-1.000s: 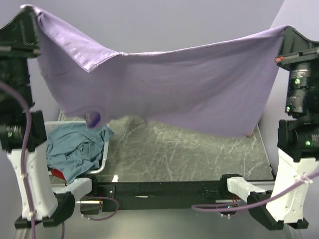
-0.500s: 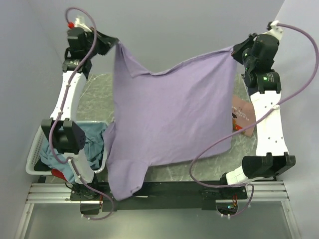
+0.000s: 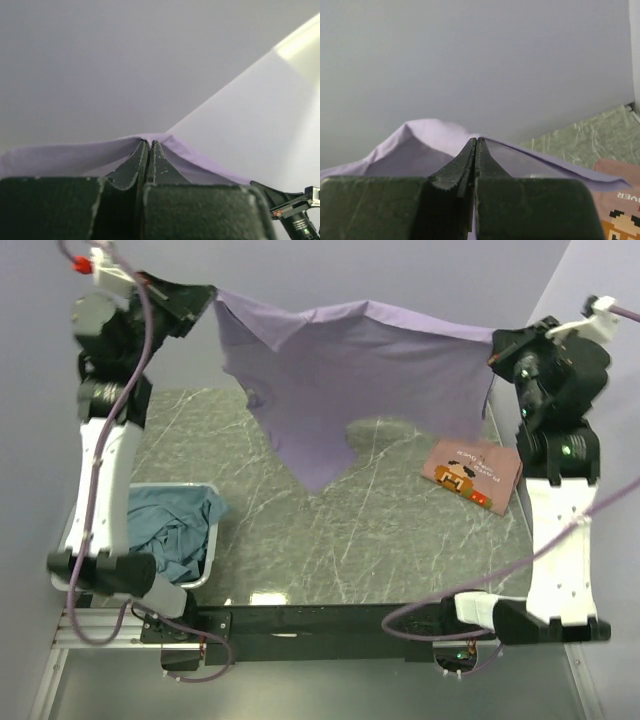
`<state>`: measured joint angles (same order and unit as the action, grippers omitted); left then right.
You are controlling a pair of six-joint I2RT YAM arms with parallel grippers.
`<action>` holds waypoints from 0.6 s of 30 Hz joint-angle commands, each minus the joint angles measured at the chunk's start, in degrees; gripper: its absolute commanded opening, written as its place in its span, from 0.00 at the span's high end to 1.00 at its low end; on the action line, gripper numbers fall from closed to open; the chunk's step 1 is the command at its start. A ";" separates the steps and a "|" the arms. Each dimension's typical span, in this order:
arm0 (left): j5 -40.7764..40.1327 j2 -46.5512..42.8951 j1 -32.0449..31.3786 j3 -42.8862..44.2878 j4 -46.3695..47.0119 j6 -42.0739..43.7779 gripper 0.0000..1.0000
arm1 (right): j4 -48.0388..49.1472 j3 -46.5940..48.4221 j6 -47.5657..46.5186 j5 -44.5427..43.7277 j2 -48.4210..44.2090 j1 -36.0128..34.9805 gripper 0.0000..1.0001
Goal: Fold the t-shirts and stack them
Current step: Flatten the tshirt out
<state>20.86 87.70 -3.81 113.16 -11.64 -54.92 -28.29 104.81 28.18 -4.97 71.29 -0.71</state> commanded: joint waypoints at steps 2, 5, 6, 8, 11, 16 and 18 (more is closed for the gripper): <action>-4.94 -11.47 0.21 -3.63 8.65 1.30 1.00 | 8.69 -2.24 -1.46 -2.41 -8.78 0.36 1.00; -8.89 -18.06 0.21 -7.76 10.84 1.30 1.00 | 10.36 -2.42 -2.78 -5.30 -13.27 0.45 1.00; -9.78 -19.66 0.21 -8.83 11.20 1.04 1.00 | 10.63 -2.16 -3.05 -6.96 -14.15 0.45 1.00; -12.58 -23.86 0.21 -11.20 13.48 1.13 1.00 | 10.98 -1.11 -4.27 -8.47 -16.44 0.45 1.00; -14.88 -27.48 0.21 -11.04 13.57 2.35 1.00 | 10.54 1.70 -5.77 -10.75 -18.11 0.36 1.00; -17.52 -28.90 0.21 -8.23 14.62 4.38 0.99 | 10.19 5.05 -6.39 -14.62 -19.25 0.45 1.00; -17.52 -28.03 0.21 -7.96 15.24 4.82 1.00 | 10.80 4.09 -6.21 -15.33 -19.34 0.45 1.00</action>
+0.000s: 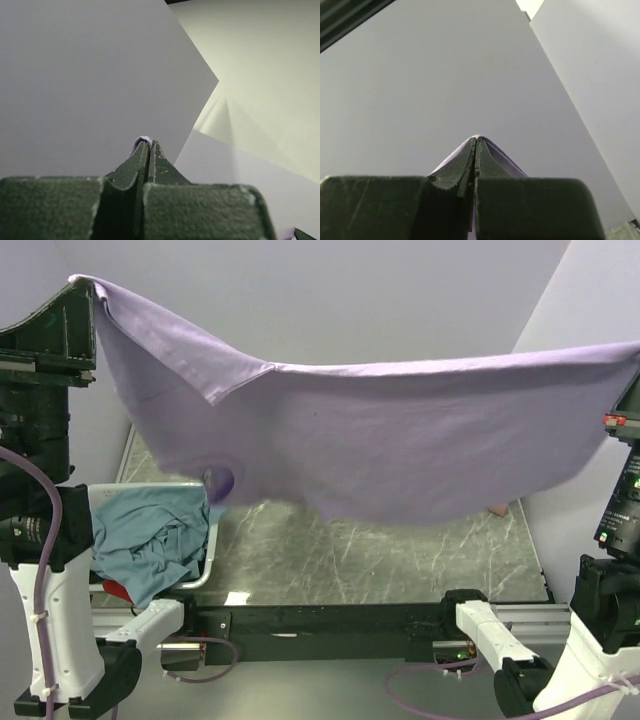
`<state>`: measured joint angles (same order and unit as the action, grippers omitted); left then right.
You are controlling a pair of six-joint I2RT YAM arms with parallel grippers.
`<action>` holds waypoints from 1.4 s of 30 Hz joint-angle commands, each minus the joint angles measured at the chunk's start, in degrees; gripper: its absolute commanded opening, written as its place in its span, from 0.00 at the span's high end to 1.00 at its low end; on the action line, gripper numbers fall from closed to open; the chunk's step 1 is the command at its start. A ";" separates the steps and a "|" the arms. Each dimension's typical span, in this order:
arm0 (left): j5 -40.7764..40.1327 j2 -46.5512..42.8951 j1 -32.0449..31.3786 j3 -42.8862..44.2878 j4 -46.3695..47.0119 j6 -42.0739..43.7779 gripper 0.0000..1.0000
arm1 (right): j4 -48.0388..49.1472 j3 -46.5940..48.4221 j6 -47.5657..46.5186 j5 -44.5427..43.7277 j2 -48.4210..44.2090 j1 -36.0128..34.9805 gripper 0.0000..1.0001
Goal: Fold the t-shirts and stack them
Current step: Flatten the tshirt out
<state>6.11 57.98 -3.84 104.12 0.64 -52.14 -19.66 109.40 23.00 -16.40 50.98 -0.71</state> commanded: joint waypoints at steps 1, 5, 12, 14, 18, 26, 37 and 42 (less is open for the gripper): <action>-2.60 2.49 0.23 1.18 2.52 1.96 1.00 | 2.00 -2.16 -0.86 -4.51 1.14 0.45 1.00; 1.53 11.33 0.23 0.21 -0.46 -3.38 1.00 | -0.20 -8.66 0.73 -8.29 3.42 0.45 1.00; 15.50 36.21 -2.57 0.74 -5.83 -9.48 1.00 | 2.60 -30.69 1.42 -8.04 10.96 4.30 1.00; 17.17 44.30 -3.28 2.31 -6.88 -8.25 0.93 | 5.32 -35.29 2.31 -3.04 13.60 7.38 1.00; 18.41 54.24 -5.12 5.13 -8.29 -5.26 0.38 | 6.40 -39.63 1.52 5.40 25.61 10.11 0.52; 20.35 55.67 -8.82 5.84 -13.56 -0.51 0.22 | 2.08 -34.88 -0.86 13.75 34.36 10.12 0.27; 17.97 49.07 -10.75 -9.80 -30.68 6.43 0.21 | -8.90 -37.68 2.21 26.33 33.04 1.60 0.29; 22.97 51.27 -12.68 -12.62 -33.60 8.72 0.20 | -8.38 -43.66 5.82 29.76 34.00 -2.27 0.29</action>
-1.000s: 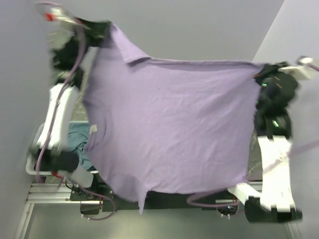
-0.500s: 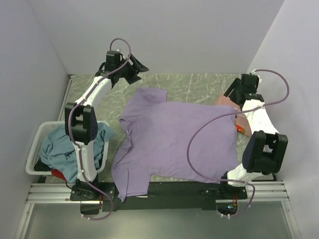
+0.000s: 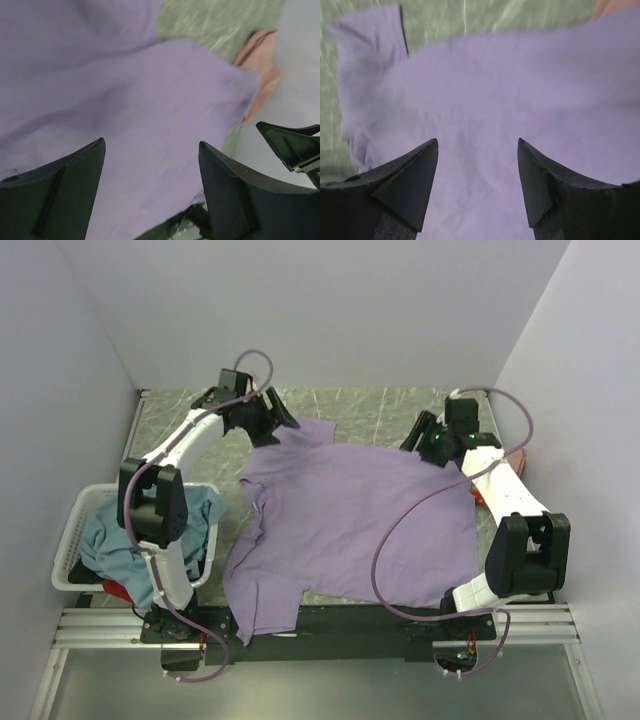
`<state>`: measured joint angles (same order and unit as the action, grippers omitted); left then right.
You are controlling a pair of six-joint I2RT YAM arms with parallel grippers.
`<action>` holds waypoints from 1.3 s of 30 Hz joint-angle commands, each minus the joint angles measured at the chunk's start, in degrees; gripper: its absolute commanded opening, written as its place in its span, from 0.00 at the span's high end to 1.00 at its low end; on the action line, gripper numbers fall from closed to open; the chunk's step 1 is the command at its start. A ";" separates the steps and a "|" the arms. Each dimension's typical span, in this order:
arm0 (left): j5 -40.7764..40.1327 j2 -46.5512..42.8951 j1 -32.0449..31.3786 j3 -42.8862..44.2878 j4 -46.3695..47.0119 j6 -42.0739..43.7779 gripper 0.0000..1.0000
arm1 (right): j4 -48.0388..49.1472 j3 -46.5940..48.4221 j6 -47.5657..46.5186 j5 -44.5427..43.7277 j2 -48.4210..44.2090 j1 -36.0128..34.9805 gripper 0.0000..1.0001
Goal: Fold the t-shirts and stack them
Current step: Flatten the tshirt out
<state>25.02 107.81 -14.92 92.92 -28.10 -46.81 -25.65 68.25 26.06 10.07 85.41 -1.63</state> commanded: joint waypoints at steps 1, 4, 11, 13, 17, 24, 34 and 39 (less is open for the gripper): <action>5.03 2.48 -1.95 -2.39 -5.38 4.00 0.20 | -2.56 -2.94 3.81 4.77 0.19 -1.53 0.29; 6.80 3.02 -2.48 -4.93 -7.93 6.19 0.19 | -4.05 -3.65 4.69 5.67 3.27 -1.54 0.31; 8.11 1.35 -2.40 -8.37 -14.44 12.26 0.19 | -3.62 -7.16 6.28 5.84 4.33 -1.54 0.32; 9.26 0.74 -2.40 -9.16 -16.72 14.19 0.18 | -3.18 -7.86 6.37 5.76 4.42 -1.54 0.32; 10.14 -0.23 -2.84 -10.66 -21.55 17.88 0.18 | -2.83 -8.31 6.10 5.32 6.26 -1.54 0.32; 10.14 -3.57 -3.01 -16.54 -25.69 22.72 0.17 | -3.00 -8.04 5.93 4.96 7.58 -1.45 0.32; 1.54 -5.59 -3.80 -22.61 -24.81 23.87 0.17 | -3.18 -7.78 5.22 5.40 7.76 -1.36 0.33; -10.05 -7.61 -3.89 -22.27 -26.39 22.90 0.16 | -3.09 -8.04 4.87 5.84 7.49 -1.10 0.33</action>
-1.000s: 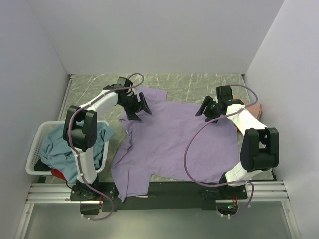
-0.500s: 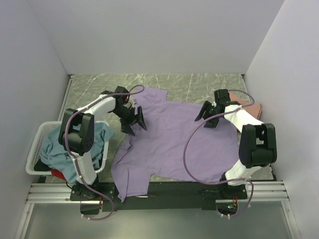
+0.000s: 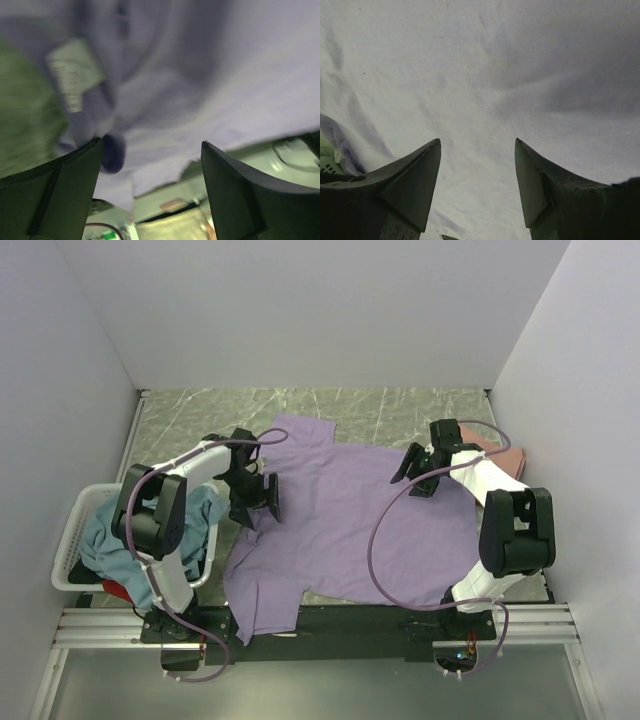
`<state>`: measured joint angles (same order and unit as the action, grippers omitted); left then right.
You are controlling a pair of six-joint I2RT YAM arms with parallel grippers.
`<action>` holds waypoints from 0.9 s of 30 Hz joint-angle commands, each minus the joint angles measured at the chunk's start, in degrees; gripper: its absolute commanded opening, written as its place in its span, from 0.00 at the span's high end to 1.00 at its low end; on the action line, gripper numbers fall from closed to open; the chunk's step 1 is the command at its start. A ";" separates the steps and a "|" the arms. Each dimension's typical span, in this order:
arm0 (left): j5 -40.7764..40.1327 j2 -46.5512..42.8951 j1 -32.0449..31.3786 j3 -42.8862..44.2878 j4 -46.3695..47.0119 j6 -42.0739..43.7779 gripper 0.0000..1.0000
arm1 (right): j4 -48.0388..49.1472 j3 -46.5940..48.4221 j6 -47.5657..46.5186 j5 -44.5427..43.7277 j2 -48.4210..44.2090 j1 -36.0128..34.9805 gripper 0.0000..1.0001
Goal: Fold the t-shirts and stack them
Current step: Flatten the tshirt out
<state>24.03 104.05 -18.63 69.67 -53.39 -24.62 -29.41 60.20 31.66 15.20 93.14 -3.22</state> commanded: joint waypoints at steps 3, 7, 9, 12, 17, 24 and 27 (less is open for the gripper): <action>-17.69 -4.90 -0.18 3.09 -2.25 -0.51 0.15 | 0.93 -0.26 -0.64 1.06 0.02 0.50 0.33; -23.94 -5.35 -0.26 6.53 -3.21 -1.30 0.14 | 1.72 -1.05 -0.46 1.67 0.46 0.59 0.33; -26.75 -5.00 -0.26 8.46 -4.18 -1.39 0.14 | 1.99 -1.23 -0.46 1.67 0.63 0.59 0.33; -29.83 -3.68 -0.26 10.83 -5.76 -1.04 0.13 | 1.99 -1.41 -0.63 1.50 0.90 0.59 0.33; -29.85 -2.62 -0.26 14.34 -5.86 -1.13 0.12 | 1.99 -1.14 -1.16 0.88 0.81 0.59 0.34; -14.49 -2.98 -1.58 17.08 2.12 -5.43 0.13 | 1.90 -1.23 -1.34 0.18 1.78 0.59 0.34; -9.02 -1.40 -2.81 15.33 5.21 -8.07 0.13 | 2.16 -1.67 -1.16 0.35 2.21 0.59 0.34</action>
<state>6.04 102.00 -19.90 84.79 -53.04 -29.26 -28.56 58.78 31.00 15.92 94.65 -3.01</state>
